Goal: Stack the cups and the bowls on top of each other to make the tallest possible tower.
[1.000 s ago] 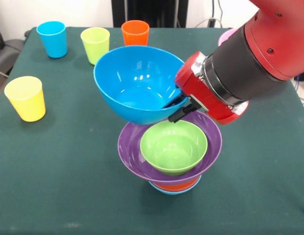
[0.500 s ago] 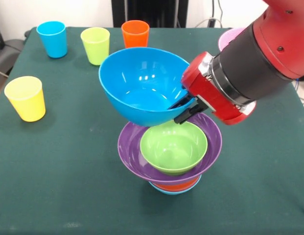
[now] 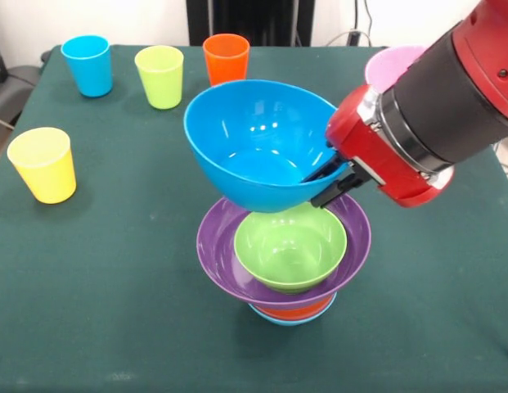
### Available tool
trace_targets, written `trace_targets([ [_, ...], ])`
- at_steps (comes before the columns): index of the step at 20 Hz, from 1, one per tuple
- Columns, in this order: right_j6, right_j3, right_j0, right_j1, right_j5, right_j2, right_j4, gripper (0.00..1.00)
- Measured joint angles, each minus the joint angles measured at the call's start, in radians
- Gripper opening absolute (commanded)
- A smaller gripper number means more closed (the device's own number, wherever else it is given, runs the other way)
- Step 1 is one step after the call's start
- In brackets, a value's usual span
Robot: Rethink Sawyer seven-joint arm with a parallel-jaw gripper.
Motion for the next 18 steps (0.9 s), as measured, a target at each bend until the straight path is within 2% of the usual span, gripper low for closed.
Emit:
trace_targets([
  [18, 0.000, -0.016, 0.018, 0.044, -0.017, 0.035, -0.002, 0.00],
])
